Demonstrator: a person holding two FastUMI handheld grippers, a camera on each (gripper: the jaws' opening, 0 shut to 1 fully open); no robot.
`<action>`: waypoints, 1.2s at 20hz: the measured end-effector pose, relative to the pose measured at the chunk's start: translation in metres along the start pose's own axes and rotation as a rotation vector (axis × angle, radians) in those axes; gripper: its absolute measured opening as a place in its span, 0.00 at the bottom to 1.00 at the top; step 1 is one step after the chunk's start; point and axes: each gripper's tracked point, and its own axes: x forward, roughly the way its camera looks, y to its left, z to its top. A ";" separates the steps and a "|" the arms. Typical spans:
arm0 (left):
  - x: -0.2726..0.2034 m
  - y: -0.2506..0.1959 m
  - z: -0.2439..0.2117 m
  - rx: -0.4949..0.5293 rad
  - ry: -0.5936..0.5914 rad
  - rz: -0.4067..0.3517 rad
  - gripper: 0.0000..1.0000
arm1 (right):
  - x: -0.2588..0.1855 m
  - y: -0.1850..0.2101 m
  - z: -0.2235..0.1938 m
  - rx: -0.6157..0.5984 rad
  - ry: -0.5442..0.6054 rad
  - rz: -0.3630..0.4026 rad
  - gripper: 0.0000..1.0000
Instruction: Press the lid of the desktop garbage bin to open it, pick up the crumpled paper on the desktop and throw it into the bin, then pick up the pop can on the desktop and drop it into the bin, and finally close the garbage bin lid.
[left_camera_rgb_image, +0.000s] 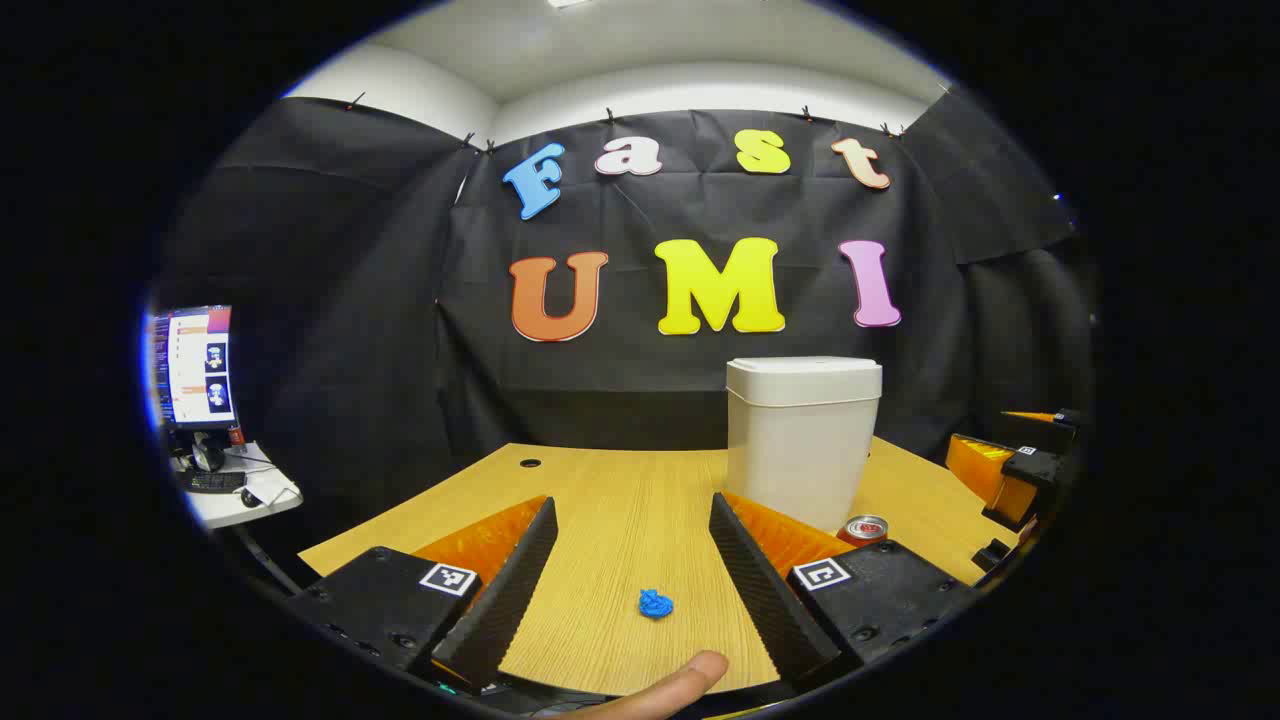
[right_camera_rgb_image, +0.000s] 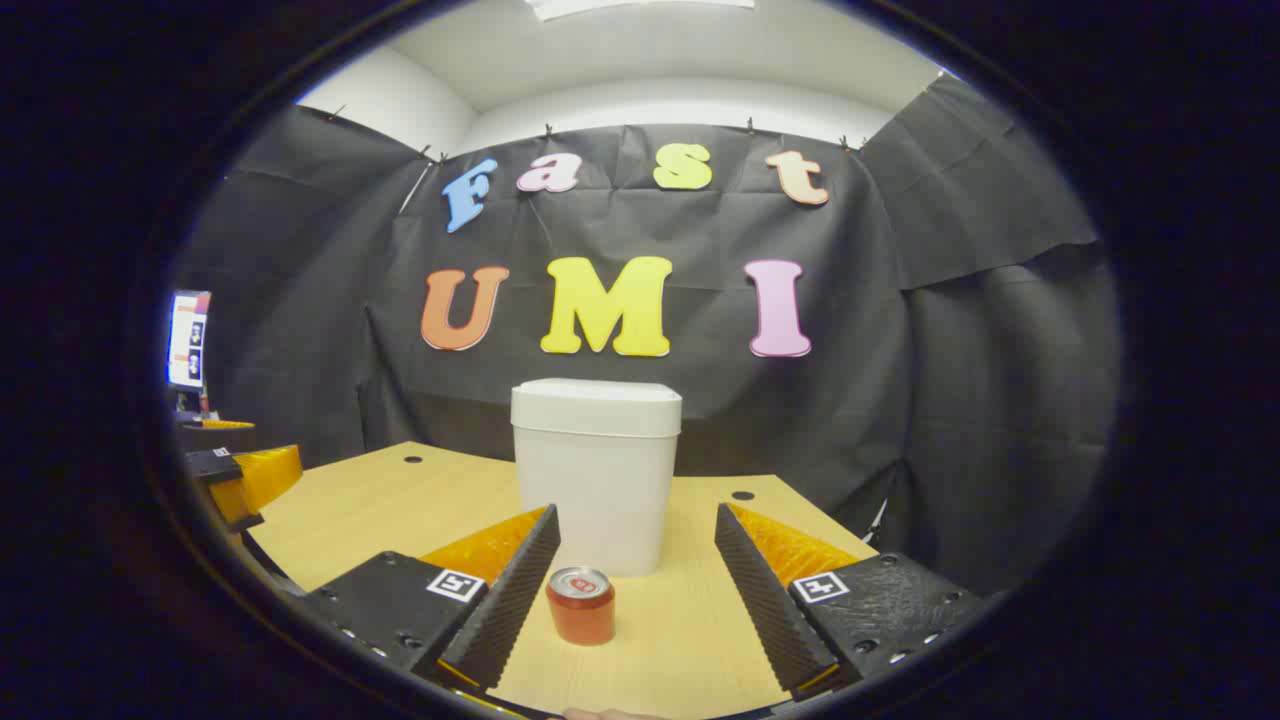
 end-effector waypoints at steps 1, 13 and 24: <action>0.000 -0.001 0.000 0.004 0.001 -0.003 0.99 | 0.001 0.002 -0.002 0.001 0.007 0.003 0.96; 0.004 0.006 -0.012 -0.001 0.050 0.019 0.99 | 0.007 0.002 -0.005 0.003 0.026 0.001 0.96; 0.005 0.003 -0.014 0.030 0.046 0.023 0.99 | 0.019 -0.004 0.000 0.023 0.027 -0.015 0.96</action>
